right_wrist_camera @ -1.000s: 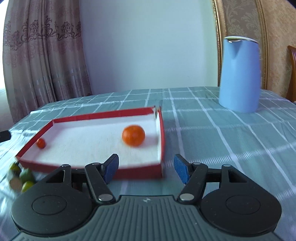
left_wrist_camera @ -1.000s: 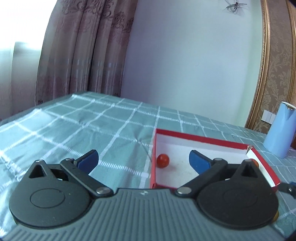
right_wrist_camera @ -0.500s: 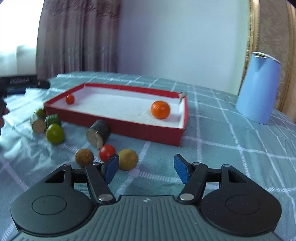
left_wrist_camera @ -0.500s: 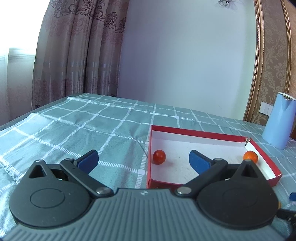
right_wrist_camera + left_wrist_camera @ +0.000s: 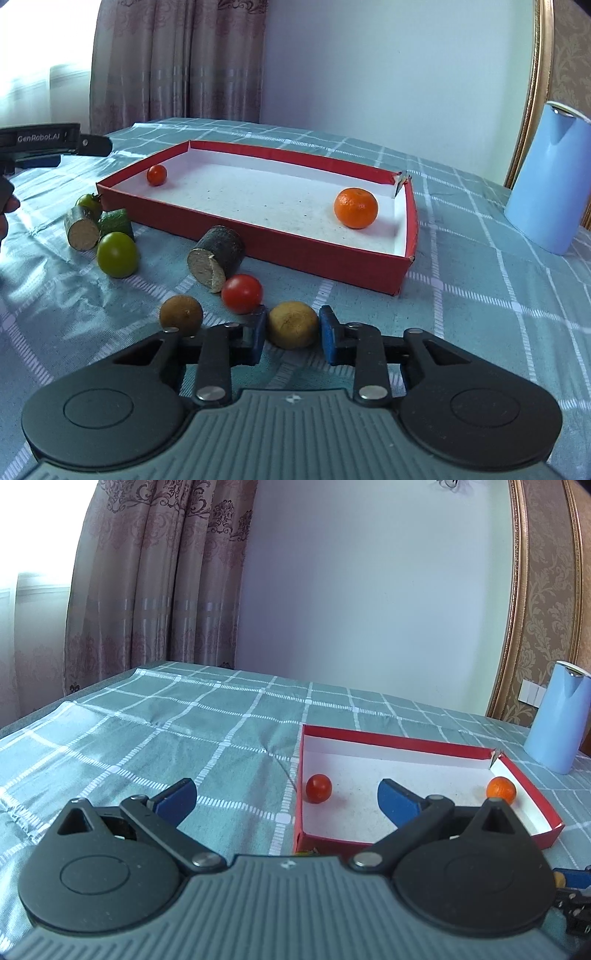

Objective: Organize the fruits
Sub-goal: 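Close the right gripper around the brown kiwi, then grasp the dark eggplant piece with the left gripper while the right holds the kiwi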

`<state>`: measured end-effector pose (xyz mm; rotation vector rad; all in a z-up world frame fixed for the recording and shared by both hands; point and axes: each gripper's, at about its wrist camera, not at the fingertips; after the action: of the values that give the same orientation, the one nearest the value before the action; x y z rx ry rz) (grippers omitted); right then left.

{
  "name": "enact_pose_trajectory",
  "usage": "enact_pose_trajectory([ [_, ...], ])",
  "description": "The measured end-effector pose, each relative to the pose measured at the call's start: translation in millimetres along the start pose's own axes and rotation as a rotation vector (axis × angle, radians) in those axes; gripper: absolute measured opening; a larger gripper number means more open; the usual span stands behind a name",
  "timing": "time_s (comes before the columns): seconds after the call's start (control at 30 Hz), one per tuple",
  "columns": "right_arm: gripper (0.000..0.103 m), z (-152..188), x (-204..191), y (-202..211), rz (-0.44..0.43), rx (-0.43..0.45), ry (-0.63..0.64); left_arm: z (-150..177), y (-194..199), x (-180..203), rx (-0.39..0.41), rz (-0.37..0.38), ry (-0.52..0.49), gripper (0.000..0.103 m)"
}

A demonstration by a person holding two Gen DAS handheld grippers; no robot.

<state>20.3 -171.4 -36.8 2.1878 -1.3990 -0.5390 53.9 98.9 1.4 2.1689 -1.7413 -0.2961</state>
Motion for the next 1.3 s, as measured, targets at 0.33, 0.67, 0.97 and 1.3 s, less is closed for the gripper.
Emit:
enact_pose_trajectory([
  [0.33, 0.029, 1.9, 26.5, 4.7, 0.062, 0.026, -0.150, 22.1, 14.7, -5.5, -0.052, 0.096, -0.066, 0.103],
  [0.67, 0.029, 2.3, 25.0, 4.0, 0.060, 0.027, -0.152, 37.9, 22.0, 20.0, -0.065, 0.088, -0.305, 0.103],
  [0.97, 0.029, 2.4, 25.1, 4.0, 0.060, 0.027, -0.152, 41.5, 21.6, 24.4, -0.077, 0.147, -0.364, 0.086],
  [1.3, 0.029, 2.5, 25.1, 3.6, 0.061, 0.026, -0.151, 49.6, 27.5, 34.2, -0.040, 0.192, -0.485, 0.067],
])
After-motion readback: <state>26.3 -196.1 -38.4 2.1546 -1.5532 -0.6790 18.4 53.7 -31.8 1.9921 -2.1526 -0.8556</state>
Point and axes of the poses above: each gripper's, at about its wrist camera, not at the fingertips, and y roughly against the way its jaws point, x to its right, z to its underside, and after that the axes turned 13 degrees about -z, right-handed
